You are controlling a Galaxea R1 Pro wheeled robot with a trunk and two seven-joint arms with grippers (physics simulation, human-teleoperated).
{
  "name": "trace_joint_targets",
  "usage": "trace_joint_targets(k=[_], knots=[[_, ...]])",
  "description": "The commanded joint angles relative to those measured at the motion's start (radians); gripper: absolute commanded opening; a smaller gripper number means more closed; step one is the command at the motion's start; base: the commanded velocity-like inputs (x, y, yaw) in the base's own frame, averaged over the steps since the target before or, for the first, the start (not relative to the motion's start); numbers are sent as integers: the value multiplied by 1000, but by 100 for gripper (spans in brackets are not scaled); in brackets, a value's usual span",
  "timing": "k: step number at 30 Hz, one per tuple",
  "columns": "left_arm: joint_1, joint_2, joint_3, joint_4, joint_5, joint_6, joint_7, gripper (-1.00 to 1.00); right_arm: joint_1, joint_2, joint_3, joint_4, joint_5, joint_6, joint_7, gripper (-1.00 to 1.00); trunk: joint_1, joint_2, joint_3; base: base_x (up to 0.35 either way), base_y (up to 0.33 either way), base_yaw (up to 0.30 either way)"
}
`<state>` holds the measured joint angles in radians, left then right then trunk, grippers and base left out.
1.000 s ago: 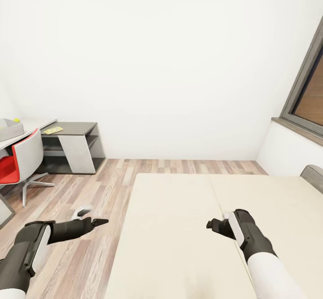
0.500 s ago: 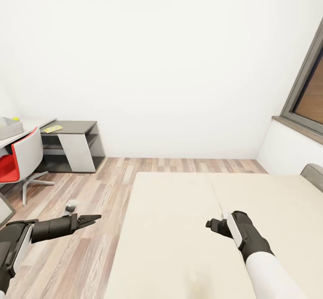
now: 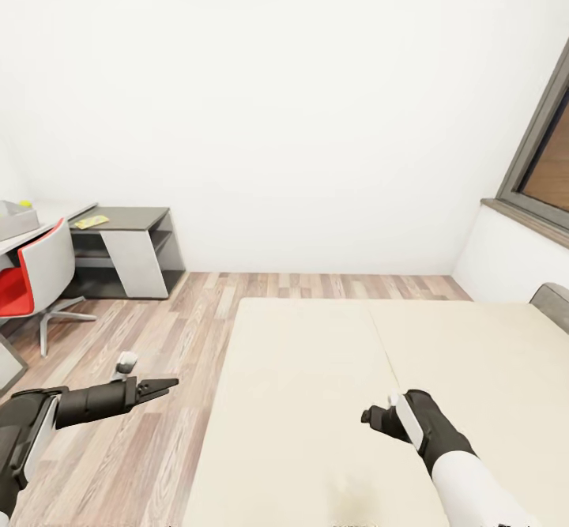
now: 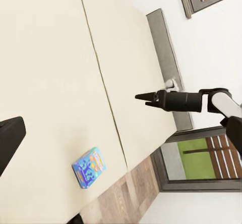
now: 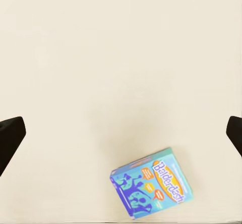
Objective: Put all the toys in the child's room - the three board games (two on the bed and one on the table), the two jigsaw puzzles on the table, and the tennis ball on the table - inside the toy box on the table in the child's room.
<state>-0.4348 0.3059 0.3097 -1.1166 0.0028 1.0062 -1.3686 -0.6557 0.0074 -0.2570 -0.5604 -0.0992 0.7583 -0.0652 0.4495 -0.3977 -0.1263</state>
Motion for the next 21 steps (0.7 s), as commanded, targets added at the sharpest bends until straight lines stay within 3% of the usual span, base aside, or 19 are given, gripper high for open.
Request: trace_joint_targets(k=[1,10,21], knots=[[-1,0,0,0,0,11,-4,100,-1,0,-4,6,-10,-3,-7,100,1,-2,-4,0,0,0],[-1,0,-3,0,0,11,-2,100,-1,-18,-3,52,-11,-74,-6,100,1,-2,-19,0,0,0],[-1,-2,-9,0,0,11,-1,100,-2,-18,-3,73,-10,-83,-5,100,1,-2,-37,0,0,0]])
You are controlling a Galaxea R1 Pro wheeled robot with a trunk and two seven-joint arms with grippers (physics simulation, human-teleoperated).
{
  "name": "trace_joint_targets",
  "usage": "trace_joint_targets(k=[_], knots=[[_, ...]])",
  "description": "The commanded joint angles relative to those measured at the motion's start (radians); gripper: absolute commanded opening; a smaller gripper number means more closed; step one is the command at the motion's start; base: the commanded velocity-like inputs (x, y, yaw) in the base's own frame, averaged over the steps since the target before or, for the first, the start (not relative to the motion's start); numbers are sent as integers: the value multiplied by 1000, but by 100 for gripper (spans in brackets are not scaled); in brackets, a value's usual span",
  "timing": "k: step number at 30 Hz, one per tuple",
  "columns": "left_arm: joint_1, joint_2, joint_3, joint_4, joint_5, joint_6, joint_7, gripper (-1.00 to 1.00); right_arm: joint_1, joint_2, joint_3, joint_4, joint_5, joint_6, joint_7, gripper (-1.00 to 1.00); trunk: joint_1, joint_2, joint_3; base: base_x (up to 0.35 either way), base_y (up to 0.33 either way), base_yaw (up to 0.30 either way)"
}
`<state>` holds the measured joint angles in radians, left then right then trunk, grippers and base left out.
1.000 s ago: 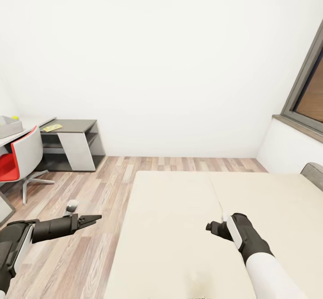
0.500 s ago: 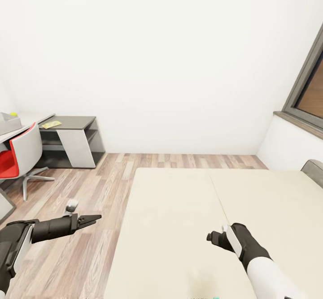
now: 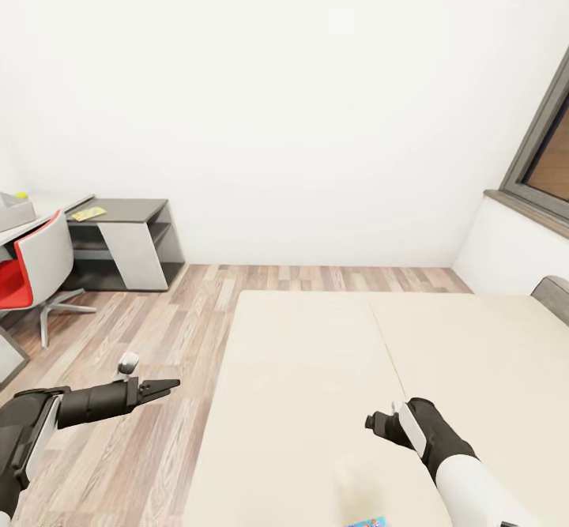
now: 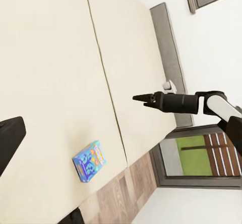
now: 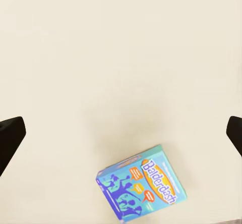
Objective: Put all the toys in the child's room - the three board games (two on the bed and one on the table), the two jigsaw puzzles on the table, and the tennis ball on the table - inside the toy box on the table in the child's room.
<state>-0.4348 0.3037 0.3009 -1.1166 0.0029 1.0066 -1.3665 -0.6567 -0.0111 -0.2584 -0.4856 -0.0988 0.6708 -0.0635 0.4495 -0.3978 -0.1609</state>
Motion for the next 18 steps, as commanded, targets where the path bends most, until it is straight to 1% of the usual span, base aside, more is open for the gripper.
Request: trace_joint_targets(k=[1,10,15,18], knots=[[-1,0,0,0,0,10,-3,100,-1,0,-2,-1,-10,4,-7,100,1,-2,-4,0,0,0],[-1,-4,-2,8,-1,10,-1,100,-1,10,-2,-1,-11,7,-6,100,1,-2,-19,0,0,0],[-1,-4,-12,50,-3,9,-3,100,-1,15,-2,-1,-12,11,-8,100,1,-2,-27,0,0,0],[-1,-3,-14,57,-2,10,-8,100,-1,14,5,-1,-11,11,-8,100,1,-2,-32,0,0,0]])
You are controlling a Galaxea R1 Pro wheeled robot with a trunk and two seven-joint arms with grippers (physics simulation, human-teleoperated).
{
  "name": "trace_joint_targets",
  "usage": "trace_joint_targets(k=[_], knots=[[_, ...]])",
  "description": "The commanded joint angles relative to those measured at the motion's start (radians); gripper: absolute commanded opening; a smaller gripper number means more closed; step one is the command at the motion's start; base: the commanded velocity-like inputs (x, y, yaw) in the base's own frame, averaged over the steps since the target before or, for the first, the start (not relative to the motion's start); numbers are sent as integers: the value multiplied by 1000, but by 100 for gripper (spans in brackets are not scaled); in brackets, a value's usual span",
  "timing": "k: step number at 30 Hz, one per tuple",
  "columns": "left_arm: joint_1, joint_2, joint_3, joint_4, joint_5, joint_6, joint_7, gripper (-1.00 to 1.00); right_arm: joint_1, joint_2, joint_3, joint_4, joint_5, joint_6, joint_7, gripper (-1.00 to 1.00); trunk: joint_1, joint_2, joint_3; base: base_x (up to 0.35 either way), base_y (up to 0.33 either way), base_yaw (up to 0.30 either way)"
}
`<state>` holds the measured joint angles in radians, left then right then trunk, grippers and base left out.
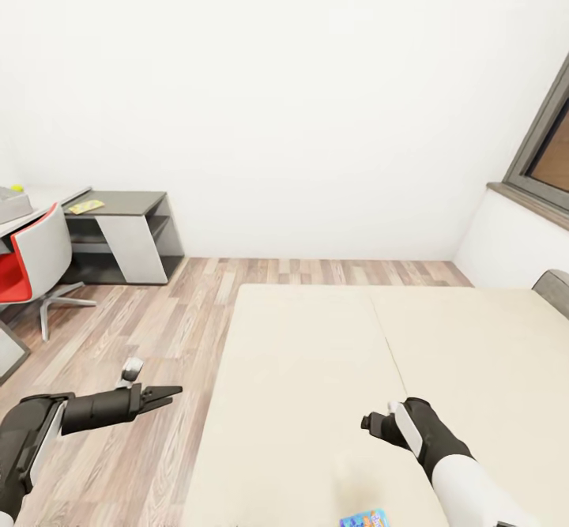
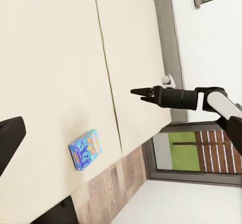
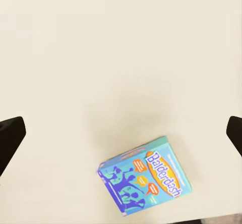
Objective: Put all the toys in the child's room - the three board games (two on the bed and one on the table), the two jigsaw puzzles on the table, and the tennis ball on the table - inside the toy box on the table in the child's room.
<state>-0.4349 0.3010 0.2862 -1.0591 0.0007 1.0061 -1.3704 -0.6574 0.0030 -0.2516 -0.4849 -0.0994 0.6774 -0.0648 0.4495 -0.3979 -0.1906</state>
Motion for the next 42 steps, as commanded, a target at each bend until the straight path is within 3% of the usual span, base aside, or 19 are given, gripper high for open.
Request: trace_joint_targets(k=[1,6,12,42], knots=[[-1,0,0,2,1,11,-5,100,-1,-3,6,-1,-11,4,-7,100,1,-2,-4,0,0,0],[-1,1,-1,4,0,11,-3,100,-1,-13,24,-1,-13,5,-4,100,1,-2,-12,0,0,0],[-1,1,1,5,-1,11,1,100,-1,-6,31,-1,-12,5,-5,100,1,-2,-22,0,0,0],[-1,-1,1,5,4,11,-9,100,-1,-18,38,-1,-11,14,-3,100,1,-2,-71,0,0,0]])
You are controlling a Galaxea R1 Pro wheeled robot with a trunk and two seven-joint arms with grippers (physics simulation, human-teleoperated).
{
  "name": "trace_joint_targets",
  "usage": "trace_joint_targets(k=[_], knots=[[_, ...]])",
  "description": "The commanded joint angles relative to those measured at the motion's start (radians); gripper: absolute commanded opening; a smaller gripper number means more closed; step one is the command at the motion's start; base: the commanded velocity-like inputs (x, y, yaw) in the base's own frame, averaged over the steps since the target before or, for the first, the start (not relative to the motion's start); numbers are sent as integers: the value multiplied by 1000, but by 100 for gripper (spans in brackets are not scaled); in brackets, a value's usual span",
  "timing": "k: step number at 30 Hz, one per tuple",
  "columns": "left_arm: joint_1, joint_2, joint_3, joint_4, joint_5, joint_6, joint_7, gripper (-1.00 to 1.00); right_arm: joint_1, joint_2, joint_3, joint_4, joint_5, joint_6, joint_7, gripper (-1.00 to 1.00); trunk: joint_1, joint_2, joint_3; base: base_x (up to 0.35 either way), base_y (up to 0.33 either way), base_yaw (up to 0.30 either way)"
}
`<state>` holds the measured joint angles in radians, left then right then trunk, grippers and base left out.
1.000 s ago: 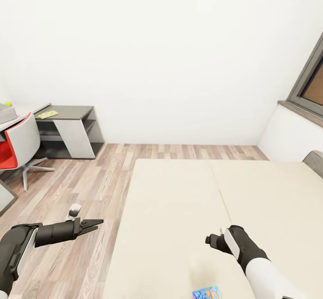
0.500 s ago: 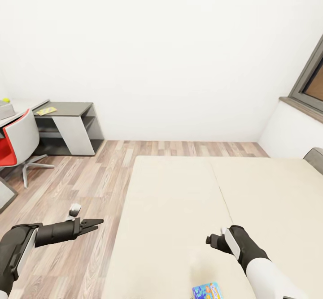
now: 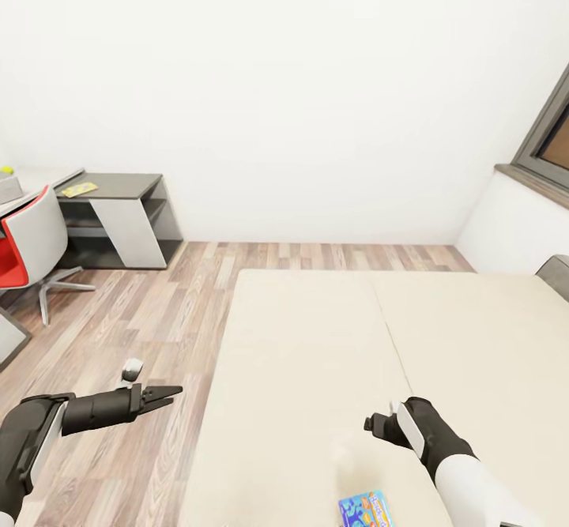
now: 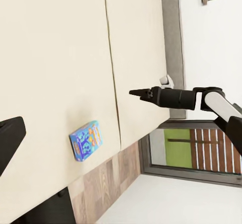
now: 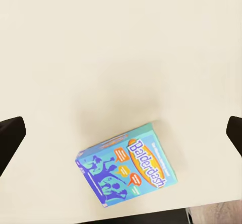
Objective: Put all the toys in the child's room - the three board games (two on the bed and one on the table), the two jigsaw puzzles on the table, and the tennis ball on the table - inside the toy box on the table in the child's room.
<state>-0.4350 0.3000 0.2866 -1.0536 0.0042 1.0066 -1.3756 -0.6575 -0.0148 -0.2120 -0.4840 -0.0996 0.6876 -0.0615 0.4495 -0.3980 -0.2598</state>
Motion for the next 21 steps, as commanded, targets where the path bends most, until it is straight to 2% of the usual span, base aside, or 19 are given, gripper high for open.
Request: trace_joint_targets(k=[1,5,8,14,21], knots=[[-1,0,0,0,0,10,-3,100,-1,0,-1,-1,-10,3,-6,100,1,-2,-4,0,0,0],[-1,0,0,0,0,10,-3,100,-1,-4,20,12,-8,-3,-6,100,1,-2,-10,0,0,0],[-1,-1,0,0,0,10,-3,100,-1,-21,35,38,-7,-6,-6,100,1,-2,-15,0,0,0],[-1,-1,0,0,0,10,-3,100,-1,-38,41,52,-11,-1,6,100,1,-2,-25,0,0,0],[-1,-1,0,0,1,10,-3,100,-1,-40,42,54,-11,6,78,100,1,-2,-36,0,0,0]])
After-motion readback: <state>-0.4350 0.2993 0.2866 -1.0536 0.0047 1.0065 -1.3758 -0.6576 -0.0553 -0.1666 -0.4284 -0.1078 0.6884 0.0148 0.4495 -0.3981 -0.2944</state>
